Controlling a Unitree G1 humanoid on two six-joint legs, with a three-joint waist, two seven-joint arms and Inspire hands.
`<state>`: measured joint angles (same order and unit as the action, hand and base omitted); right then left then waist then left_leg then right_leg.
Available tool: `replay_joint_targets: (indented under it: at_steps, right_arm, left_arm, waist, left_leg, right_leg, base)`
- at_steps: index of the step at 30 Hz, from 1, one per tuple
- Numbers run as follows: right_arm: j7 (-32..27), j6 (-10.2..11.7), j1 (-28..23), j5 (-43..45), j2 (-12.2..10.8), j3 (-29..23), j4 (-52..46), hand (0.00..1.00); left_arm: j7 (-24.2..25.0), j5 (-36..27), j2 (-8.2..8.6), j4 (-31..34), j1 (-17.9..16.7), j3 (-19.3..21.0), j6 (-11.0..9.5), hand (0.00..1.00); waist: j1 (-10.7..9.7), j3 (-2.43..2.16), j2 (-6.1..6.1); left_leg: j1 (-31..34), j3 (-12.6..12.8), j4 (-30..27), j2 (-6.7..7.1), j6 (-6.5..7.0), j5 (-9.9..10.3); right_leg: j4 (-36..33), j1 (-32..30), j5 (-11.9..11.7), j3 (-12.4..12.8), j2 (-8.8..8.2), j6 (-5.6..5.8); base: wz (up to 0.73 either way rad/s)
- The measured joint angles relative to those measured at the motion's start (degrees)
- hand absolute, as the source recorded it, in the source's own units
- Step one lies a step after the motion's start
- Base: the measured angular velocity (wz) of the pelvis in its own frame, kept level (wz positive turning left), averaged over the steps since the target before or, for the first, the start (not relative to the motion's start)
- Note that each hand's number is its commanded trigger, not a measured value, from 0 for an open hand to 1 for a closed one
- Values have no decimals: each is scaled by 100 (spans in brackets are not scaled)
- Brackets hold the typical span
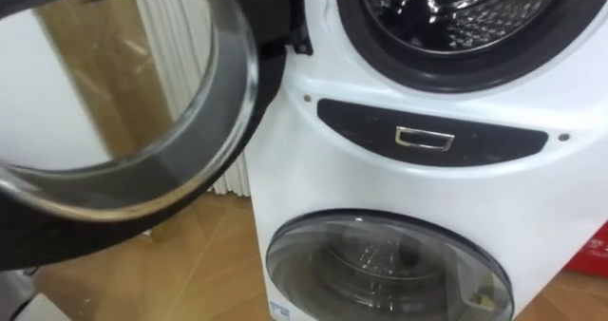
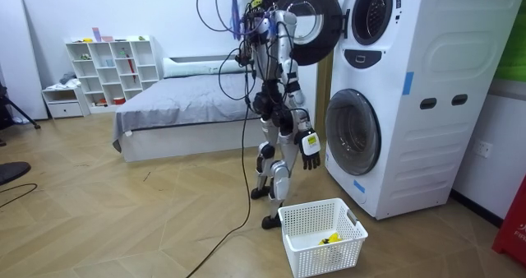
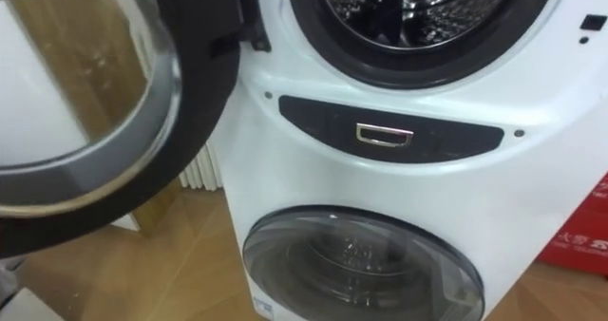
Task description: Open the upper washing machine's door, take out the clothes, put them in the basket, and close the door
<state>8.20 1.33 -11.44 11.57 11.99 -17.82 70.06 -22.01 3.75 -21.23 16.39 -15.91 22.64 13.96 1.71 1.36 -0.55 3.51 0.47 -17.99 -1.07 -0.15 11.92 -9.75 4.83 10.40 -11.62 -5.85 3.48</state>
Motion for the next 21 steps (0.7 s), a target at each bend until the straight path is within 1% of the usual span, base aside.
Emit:
replay_joint_targets:
  at_steps: [5, 7, 8, 10, 12, 13, 14, 19, 21]
  right_arm:
    - [-3, 9, 39, -2, 48, 123, 95, 0]
    - [-2, 46, 78, -2, 72, 222, 168, 0]
    - [-2, 61, 78, -2, 82, 284, 181, 0]
    - [-6, 62, 95, -14, 97, 316, 244, 0]
    - [-63, 60, 128, -12, 112, 420, 387, 0]
    - [-73, 62, 134, -12, 114, 442, 404, 0]
    - [-104, 70, 133, -13, 115, 529, 416, 0]
    - [-168, 118, 128, -50, 117, 546, 420, 0]
    - [-237, 117, 120, -147, 128, 567, 420, 0]
  left_arm:
    - [361, 330, 3, 202, 0, -174, 0, 0]
    - [493, 486, 2, 270, 0, -234, 0, 0]
    - [567, 563, 2, 306, 0, -281, 0, 0]
    - [667, 595, 3, 376, 0, -375, 0, 0]
    - [723, 668, 4, 461, 0, -583, 0, 0]
    - [746, 689, 7, 482, 0, -619, 0, 0]
    - [767, 726, 9, 516, 0, -709, 0, 0]
    - [1040, 852, 8, 738, 0, -1080, 0, 0]
    - [1134, 952, 7, 879, -1, -1404, -2, 0]
  waist:
    - [-8, -3, 4]
    - [-7, -2, -1]
    - [-7, -3, 0]
    - [-8, -3, 0]
    - [-7, -4, -1]
    - [-7, -4, -2]
    - [-7, -4, -4]
    - [-15, -6, -6]
    - [-15, -13, -18]
  left_leg:
    - [169, -28, -106, 13, 80, -43]
    - [228, -28, -128, 36, 111, -75]
    - [243, -26, -129, 58, 135, -97]
    - [267, -24, -127, 97, 167, -127]
    - [274, -32, -127, 157, 206, -162]
    - [274, -30, -125, 173, 220, -174]
    - [275, 11, -119, 185, 242, -196]
    - [293, 276, -129, 176, 320, -259]
    - [308, 494, -102, 155, 354, -288]
  right_leg:
    - [9, -100, -48, 11, -29, 96]
    - [5, -153, -89, 40, -44, 110]
    - [5, -165, -103, 41, -65, 103]
    - [9, -182, -129, 40, -103, 126]
    - [7, -186, -163, 108, -141, 155]
    - [6, -187, -175, 109, -157, 165]
    - [6, -188, -191, 108, -184, 171]
    - [12, -196, -210, 225, -236, 150]
    - [19, -196, -209, 213, -307, 111]
  base:
    - [3]
    - [0]
    - [0]
    - [3]
    - [9]
    - [5]
    - [0]
    - [5]
    - [17]
